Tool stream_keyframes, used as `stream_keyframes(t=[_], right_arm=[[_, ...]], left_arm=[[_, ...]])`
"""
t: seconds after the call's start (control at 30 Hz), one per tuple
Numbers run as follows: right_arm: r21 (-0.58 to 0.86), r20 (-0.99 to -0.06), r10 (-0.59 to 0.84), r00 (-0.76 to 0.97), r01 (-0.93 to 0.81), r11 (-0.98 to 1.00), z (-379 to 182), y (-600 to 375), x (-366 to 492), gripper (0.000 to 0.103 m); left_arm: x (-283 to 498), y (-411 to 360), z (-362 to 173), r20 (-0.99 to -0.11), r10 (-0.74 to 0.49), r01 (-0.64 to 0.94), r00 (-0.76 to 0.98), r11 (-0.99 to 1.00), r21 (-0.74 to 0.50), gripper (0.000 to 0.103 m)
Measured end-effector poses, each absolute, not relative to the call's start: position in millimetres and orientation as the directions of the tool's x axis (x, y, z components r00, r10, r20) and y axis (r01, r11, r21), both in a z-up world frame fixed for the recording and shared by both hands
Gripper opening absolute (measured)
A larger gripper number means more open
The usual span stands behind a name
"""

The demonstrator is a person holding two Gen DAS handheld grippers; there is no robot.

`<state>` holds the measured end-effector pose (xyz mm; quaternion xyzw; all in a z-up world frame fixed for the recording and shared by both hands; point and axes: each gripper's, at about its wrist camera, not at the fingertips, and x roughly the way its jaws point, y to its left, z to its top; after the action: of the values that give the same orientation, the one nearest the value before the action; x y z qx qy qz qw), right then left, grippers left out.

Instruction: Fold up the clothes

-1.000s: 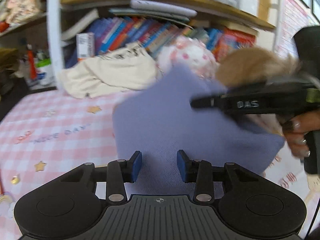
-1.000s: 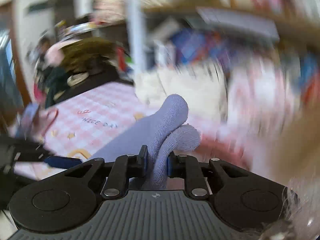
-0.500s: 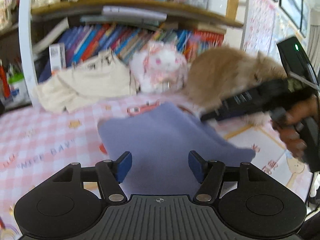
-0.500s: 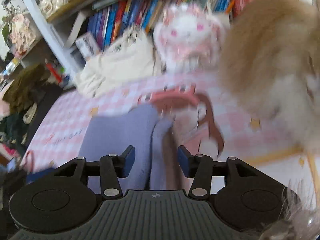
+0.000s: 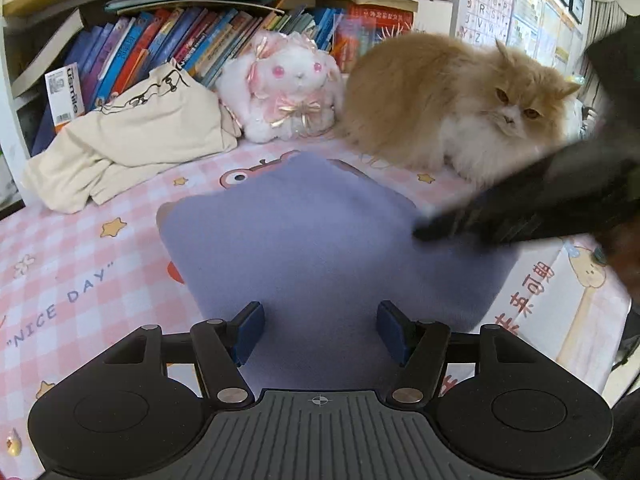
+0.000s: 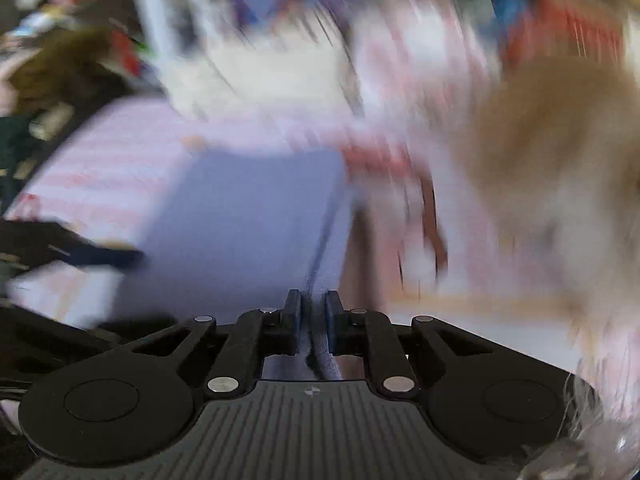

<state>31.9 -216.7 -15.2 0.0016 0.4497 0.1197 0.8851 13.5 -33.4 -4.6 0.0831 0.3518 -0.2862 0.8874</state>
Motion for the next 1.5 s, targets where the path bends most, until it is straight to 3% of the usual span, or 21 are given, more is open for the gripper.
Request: stream_keyframes(t=[0.1,0.2,0.27,0.37,0.43,0.57,0.63,0.7,0.87,0.93,0.97,1.23,1.4,1.5], right_arm=[[0.165,-0.779,0.238,0.579,-0.177,0.97,-14,-224,36,0.013],[0.16,-0.759,0.228,0.609,-0.165,0.973,-3,-230,35,0.043],[0.18,-0.746,0.232,0.624,-0.147,0.973,2,-236,38,0.053],[0.28,-0.772,0.293,0.564,-0.111,0.953,-4,-248,53,0.073],[0.359,-0.784,0.333,0.524,-0.055,0.932,-14,-256,60,0.073],[0.479,-0.777,0.395,0.491,0.053,0.876,-33,-263,59,0.07],[0.49,-0.769,0.405,0.495,0.05,0.87,-35,-260,55,0.059],[0.482,-0.768,0.404,0.497,0.033,0.875,-34,-255,53,0.057],[0.454,-0.761,0.387,0.52,0.0,0.891,-30,-244,44,0.04],[0.426,-0.761,0.377,0.527,-0.032,0.904,-27,-237,37,0.035],[0.411,-0.761,0.372,0.531,-0.048,0.91,-26,-233,33,0.032],[0.38,-0.778,0.383,0.498,-0.111,0.918,-20,-222,7,0.029],[0.419,-0.779,0.397,0.486,-0.068,0.905,-22,-231,4,0.039],[0.447,-0.779,0.412,0.472,-0.042,0.894,-27,-234,9,0.047]], left_arm=[[12,-26,0,-0.659,-0.426,0.536,0.62,0.843,-0.04,0.067],[11,-5,8,-0.617,-0.405,0.454,0.674,0.887,-0.087,0.092],[13,8,11,-0.607,-0.383,0.391,0.697,0.912,-0.126,0.096],[29,20,5,-0.666,-0.359,0.301,0.654,0.931,-0.206,0.097],[43,28,-9,-0.721,-0.383,0.221,0.577,0.923,-0.314,0.097],[53,43,-29,-0.722,-0.463,0.139,0.514,0.876,-0.463,0.097],[55,46,-34,-0.712,-0.488,0.126,0.504,0.857,-0.499,0.096],[57,47,-37,-0.71,-0.496,0.113,0.5,0.85,-0.514,0.094],[60,50,-42,-0.686,-0.536,0.099,0.491,0.817,-0.568,0.074],[58,52,-39,-0.672,-0.553,0.098,0.492,0.803,-0.589,0.051],[57,51,-36,-0.675,-0.551,0.107,0.491,0.807,-0.581,0.05],[30,50,-23,-0.719,-0.541,0.194,0.436,0.837,-0.512,0.051],[30,55,-27,-0.724,-0.54,0.159,0.429,0.834,-0.528,0.067],[37,57,-36,-0.711,-0.563,0.105,0.421,0.809,-0.578,0.067]])
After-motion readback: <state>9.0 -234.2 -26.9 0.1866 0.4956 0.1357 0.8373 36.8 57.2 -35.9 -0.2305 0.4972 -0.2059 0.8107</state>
